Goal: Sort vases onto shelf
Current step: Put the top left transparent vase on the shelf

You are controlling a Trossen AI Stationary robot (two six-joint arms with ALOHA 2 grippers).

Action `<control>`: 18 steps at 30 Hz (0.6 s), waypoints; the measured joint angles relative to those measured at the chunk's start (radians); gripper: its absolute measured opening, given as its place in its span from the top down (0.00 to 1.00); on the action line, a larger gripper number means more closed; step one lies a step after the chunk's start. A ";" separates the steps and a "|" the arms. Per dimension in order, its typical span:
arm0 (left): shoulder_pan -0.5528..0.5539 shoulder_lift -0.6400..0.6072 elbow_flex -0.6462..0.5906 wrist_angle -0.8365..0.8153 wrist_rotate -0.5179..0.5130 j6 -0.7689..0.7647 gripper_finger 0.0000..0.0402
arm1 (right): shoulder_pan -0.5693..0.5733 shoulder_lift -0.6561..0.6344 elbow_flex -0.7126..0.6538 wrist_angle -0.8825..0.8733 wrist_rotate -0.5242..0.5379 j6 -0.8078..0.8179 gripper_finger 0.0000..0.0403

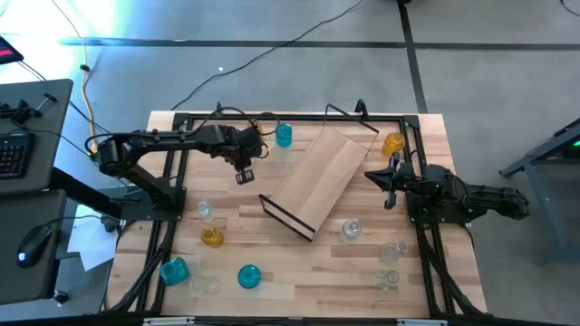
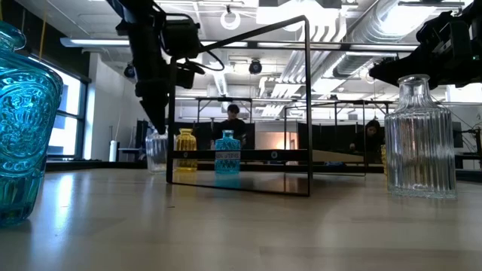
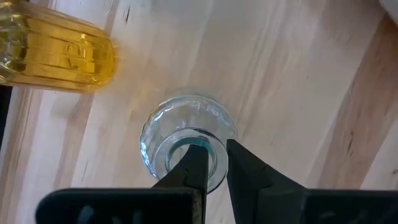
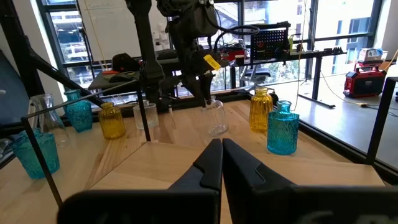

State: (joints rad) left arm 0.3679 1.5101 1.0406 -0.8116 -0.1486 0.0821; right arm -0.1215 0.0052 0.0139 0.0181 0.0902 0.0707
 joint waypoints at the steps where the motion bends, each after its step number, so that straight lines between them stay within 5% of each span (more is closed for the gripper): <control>1: 0.000 0.000 0.006 0.001 -0.001 0.002 0.94 | 0.000 0.000 0.000 0.000 0.000 0.000 1.00; 18: 0.000 -0.002 0.170 -0.004 -0.010 0.034 0.93 | 0.000 0.000 0.000 0.000 0.000 0.000 1.00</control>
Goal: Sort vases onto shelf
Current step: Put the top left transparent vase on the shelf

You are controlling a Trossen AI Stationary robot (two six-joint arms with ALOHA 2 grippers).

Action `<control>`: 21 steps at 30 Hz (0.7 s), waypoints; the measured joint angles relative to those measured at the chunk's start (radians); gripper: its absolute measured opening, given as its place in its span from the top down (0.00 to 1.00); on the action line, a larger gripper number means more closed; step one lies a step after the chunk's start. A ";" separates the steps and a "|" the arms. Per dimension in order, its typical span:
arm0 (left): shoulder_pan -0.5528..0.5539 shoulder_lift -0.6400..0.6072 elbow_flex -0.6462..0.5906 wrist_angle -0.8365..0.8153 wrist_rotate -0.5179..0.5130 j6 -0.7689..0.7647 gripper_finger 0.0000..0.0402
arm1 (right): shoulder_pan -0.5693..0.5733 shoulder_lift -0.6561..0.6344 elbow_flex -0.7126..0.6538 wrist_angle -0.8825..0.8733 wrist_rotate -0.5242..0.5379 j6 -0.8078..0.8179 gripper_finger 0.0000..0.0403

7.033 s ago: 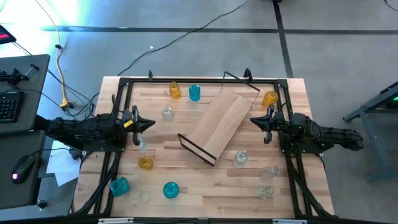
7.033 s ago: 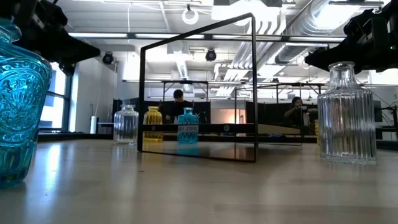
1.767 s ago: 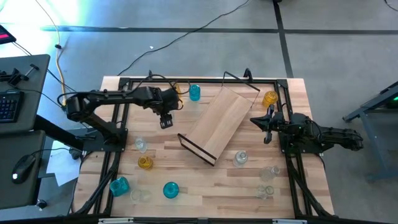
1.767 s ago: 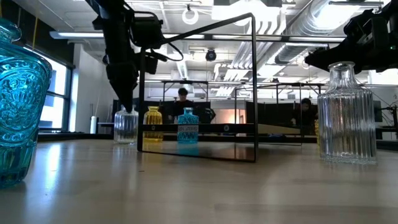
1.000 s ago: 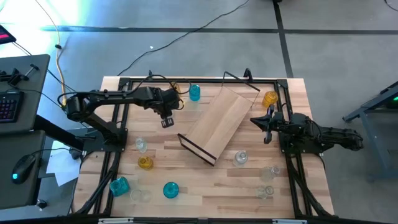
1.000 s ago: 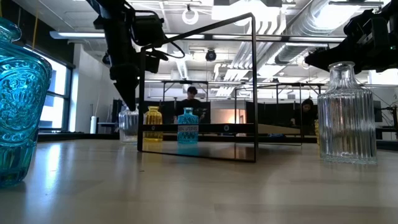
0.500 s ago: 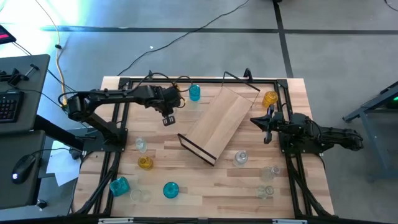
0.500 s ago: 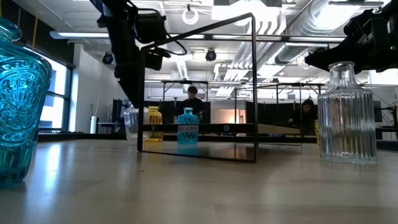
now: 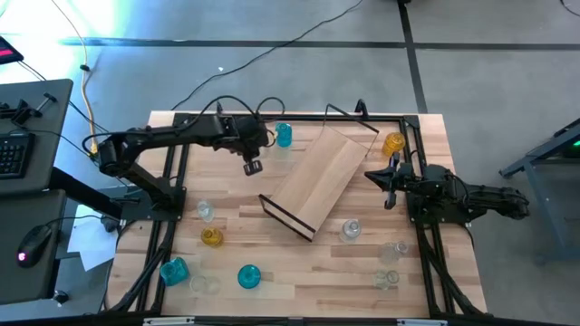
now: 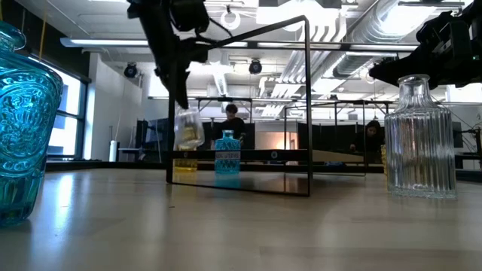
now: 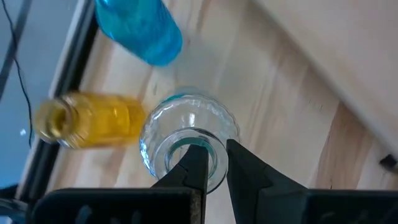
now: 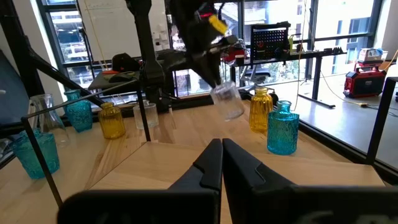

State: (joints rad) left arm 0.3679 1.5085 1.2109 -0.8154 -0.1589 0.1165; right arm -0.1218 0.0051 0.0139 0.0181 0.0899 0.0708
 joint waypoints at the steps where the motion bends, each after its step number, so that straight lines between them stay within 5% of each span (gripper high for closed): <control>1: 0.000 0.000 0.015 0.000 0.000 0.000 0.93 | 0.000 0.000 0.000 0.000 0.000 0.000 1.00; 14: 0.000 0.005 0.190 0.122 0.046 0.042 0.94 | 0.000 0.000 0.000 0.000 0.000 0.000 1.00; 21: -0.007 0.114 0.287 0.130 0.081 0.057 0.94 | 0.000 0.000 0.000 0.000 0.000 0.000 1.00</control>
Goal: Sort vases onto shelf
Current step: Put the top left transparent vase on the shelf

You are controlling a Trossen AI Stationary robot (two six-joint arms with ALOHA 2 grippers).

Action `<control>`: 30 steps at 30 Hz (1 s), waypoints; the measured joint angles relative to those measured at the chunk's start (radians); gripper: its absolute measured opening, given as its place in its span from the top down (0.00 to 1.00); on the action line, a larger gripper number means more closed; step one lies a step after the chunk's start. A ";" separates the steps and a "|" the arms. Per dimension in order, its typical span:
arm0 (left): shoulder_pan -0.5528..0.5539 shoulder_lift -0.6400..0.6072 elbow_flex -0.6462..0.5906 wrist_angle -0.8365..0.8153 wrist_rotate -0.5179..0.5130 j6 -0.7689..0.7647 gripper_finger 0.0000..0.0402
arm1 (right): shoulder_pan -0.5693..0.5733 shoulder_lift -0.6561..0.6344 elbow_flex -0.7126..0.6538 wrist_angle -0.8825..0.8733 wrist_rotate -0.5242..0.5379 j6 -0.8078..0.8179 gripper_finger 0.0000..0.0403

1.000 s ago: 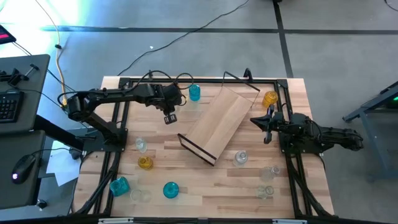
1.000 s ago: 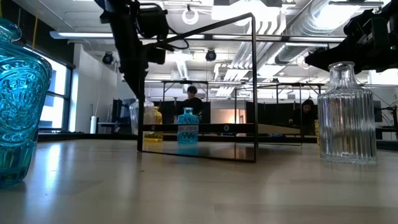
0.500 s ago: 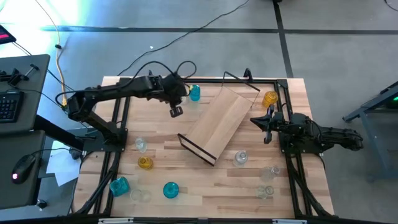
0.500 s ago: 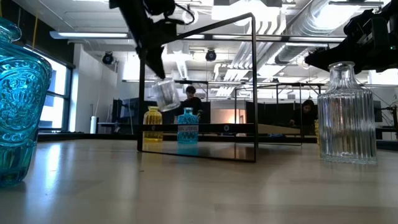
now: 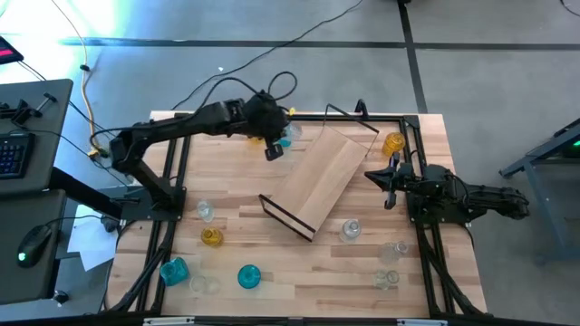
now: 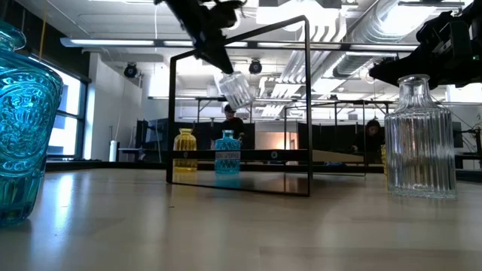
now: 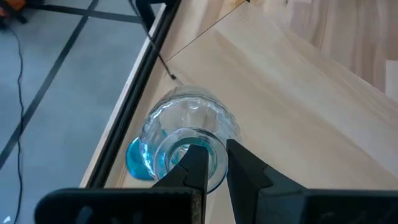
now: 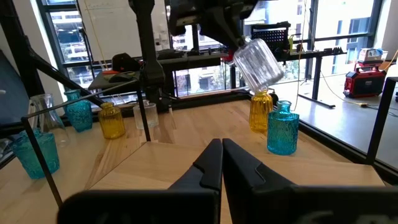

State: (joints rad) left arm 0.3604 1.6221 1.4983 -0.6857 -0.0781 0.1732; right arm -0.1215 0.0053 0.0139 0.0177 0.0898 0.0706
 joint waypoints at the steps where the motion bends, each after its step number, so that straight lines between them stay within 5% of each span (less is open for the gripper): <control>1: -0.003 0.021 0.017 0.001 0.000 0.007 0.94 | 0.000 0.000 0.000 0.000 0.000 0.000 1.00; 10: -0.010 0.241 0.247 -0.100 0.048 0.060 0.93 | 0.000 0.000 0.000 0.000 0.000 0.000 1.00; 18: -0.015 0.374 0.454 -0.348 0.093 0.074 0.93 | 0.000 0.000 0.000 0.000 0.000 0.000 1.00; 30: -0.049 0.473 0.473 -0.373 0.121 0.114 0.93 | 0.000 0.000 0.000 0.000 0.000 0.000 1.00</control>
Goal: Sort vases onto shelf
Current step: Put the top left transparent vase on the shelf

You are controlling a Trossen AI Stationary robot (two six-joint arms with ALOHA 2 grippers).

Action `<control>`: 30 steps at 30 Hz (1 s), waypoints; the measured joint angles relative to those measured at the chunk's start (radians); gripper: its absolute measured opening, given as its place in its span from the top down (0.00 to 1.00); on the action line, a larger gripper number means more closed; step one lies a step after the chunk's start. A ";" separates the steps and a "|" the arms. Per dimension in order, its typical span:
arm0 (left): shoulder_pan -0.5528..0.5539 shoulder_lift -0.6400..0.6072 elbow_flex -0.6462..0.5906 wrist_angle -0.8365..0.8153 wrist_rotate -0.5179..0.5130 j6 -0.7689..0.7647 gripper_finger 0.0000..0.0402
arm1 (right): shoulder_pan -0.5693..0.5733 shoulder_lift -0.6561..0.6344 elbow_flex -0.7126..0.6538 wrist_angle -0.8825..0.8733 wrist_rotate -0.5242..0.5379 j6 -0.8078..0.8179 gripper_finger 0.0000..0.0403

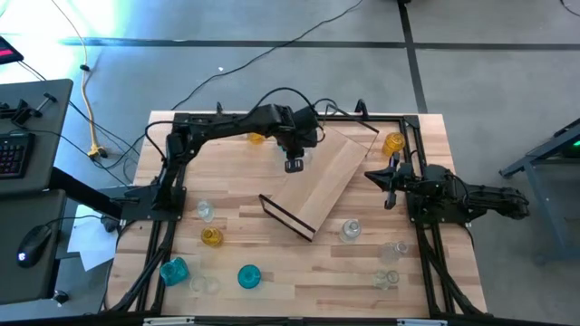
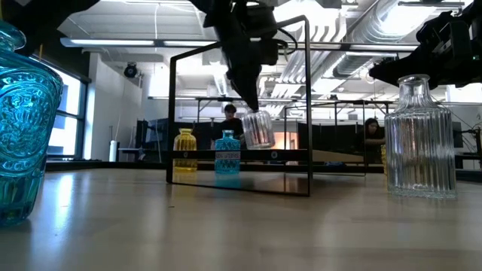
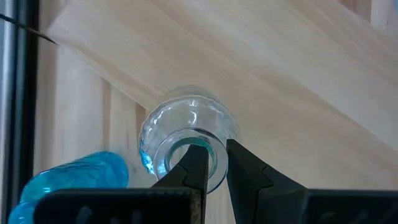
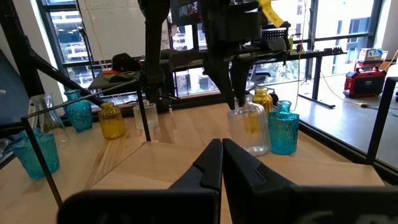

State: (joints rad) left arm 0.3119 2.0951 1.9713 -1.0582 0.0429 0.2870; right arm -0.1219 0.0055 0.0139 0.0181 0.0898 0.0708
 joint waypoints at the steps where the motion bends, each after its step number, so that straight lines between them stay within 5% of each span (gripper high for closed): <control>1: -0.001 0.001 0.000 0.004 0.000 0.003 0.93 | 0.000 0.000 0.000 0.000 0.000 0.000 1.00; 30: -0.025 0.002 0.000 0.006 0.034 -0.022 0.90 | 0.000 0.000 0.000 0.000 0.000 0.000 1.00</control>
State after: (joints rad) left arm 0.2867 2.0975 1.9717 -1.0524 0.0765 0.2646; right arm -0.1215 0.0055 0.0139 0.0181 0.0902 0.0708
